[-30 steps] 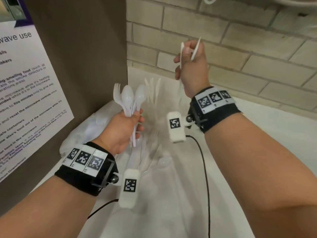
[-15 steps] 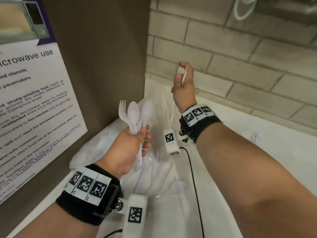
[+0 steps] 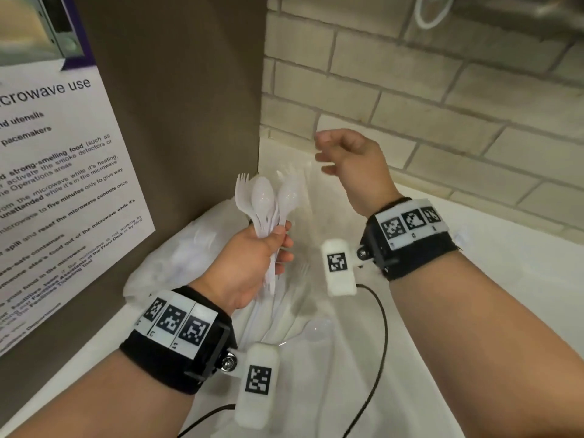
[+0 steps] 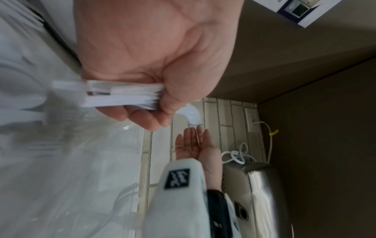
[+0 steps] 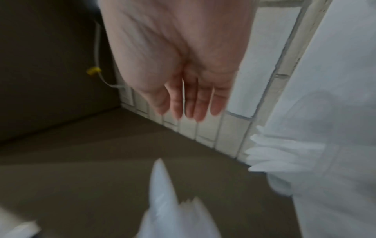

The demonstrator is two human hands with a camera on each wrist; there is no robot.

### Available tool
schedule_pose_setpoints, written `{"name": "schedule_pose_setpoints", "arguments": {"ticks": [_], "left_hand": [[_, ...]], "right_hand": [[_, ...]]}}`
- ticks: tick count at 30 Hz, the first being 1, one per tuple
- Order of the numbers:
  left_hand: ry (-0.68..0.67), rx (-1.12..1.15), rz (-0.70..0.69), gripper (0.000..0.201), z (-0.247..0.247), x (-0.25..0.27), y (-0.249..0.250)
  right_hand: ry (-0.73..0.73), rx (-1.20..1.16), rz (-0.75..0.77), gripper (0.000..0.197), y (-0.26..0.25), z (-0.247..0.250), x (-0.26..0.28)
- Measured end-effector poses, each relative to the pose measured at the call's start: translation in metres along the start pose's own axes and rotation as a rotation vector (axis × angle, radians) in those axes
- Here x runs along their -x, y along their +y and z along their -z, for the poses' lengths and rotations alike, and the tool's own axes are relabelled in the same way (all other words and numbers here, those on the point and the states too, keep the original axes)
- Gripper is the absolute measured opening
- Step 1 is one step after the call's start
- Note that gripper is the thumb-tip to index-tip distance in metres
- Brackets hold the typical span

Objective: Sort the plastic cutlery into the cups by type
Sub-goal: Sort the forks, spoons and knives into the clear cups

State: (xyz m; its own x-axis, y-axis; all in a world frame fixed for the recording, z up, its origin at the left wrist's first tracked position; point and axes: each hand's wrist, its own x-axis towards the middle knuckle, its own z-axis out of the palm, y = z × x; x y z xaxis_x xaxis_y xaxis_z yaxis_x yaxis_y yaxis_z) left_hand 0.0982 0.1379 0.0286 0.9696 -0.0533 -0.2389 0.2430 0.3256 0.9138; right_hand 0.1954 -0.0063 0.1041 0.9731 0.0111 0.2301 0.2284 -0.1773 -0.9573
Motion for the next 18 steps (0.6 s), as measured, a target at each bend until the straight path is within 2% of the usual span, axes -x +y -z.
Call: {"name": "schedule_pose_setpoints", "arguments": {"ticks": [2, 5, 7, 9, 10, 13, 15, 18], "left_hand": [[-0.07, 0.005, -0.01, 0.015, -0.007, 0.003, 0.0], [-0.18, -0.024, -0.018, 0.013, -0.018, 0.008, 0.0], [-0.188, -0.199, -0.078, 0.011, -0.026, 0.01, -0.003], [-0.191, -0.432, -0.167, 0.008, -0.033, 0.011, -0.006], [-0.208, -0.505, -0.2, 0.008, -0.036, 0.012, -0.008], [-0.278, -0.533, -0.232, 0.006, -0.043, 0.016, -0.013], [-0.275, -0.539, -0.236, 0.009, -0.043, 0.017, -0.017], [-0.28, -0.592, -0.247, 0.012, -0.039, 0.018, -0.022]], "right_hand": [[-0.071, 0.08, 0.013, 0.01, -0.009, 0.006, 0.026], [-0.052, 0.204, 0.075, 0.006, -0.018, 0.014, 0.06], [-0.033, 0.378, 0.133, 0.014, -0.017, 0.018, 0.074], [-0.078, 0.551, 0.173, 0.028, -0.016, 0.021, 0.085], [-0.092, 0.581, 0.178, 0.029, -0.015, 0.021, 0.089], [-0.024, 0.41, 0.117, 0.008, -0.018, 0.023, 0.095], [0.026, 0.293, 0.071, 0.011, -0.02, 0.028, 0.095], [0.187, 0.047, 0.15, 0.011, -0.03, 0.034, 0.095]]}}
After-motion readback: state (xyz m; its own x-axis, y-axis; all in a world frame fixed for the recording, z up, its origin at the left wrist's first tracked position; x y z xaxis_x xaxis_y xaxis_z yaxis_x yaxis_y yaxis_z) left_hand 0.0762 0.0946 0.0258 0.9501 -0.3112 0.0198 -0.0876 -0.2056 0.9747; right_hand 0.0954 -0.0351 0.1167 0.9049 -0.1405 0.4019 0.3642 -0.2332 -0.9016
